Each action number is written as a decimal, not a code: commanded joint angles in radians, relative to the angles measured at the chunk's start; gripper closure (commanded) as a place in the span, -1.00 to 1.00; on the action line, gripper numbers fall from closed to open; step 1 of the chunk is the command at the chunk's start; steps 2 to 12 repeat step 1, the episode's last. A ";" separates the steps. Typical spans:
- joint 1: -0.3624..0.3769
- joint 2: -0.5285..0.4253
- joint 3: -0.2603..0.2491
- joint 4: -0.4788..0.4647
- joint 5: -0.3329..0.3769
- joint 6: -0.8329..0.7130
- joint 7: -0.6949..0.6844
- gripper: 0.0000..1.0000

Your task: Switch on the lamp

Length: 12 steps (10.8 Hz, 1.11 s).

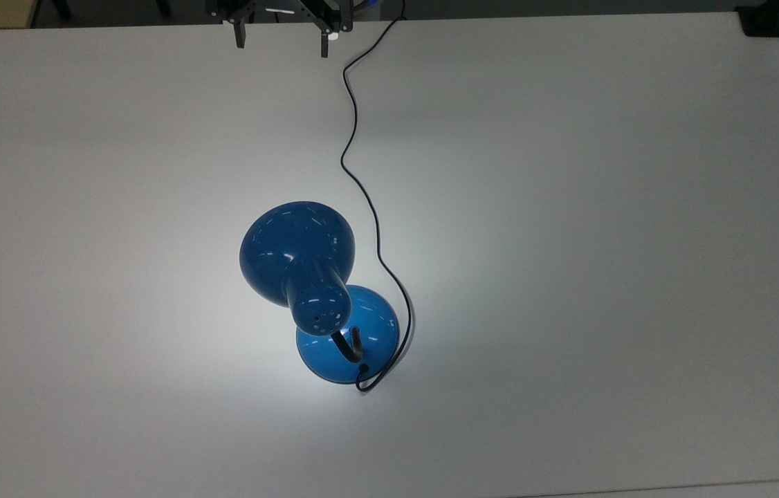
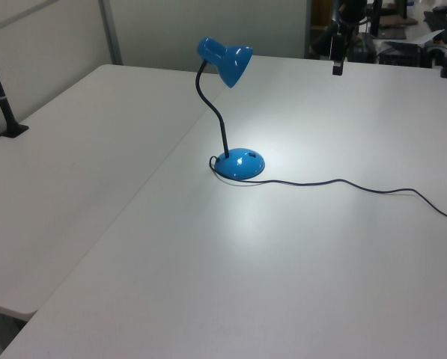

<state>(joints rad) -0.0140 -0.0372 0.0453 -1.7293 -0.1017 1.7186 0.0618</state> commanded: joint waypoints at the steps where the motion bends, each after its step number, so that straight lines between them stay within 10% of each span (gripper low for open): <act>1: -0.007 -0.007 -0.002 0.014 -0.006 -0.054 0.013 -1.00; 12: -0.007 -0.007 -0.002 0.014 -0.006 -0.054 0.013 -1.00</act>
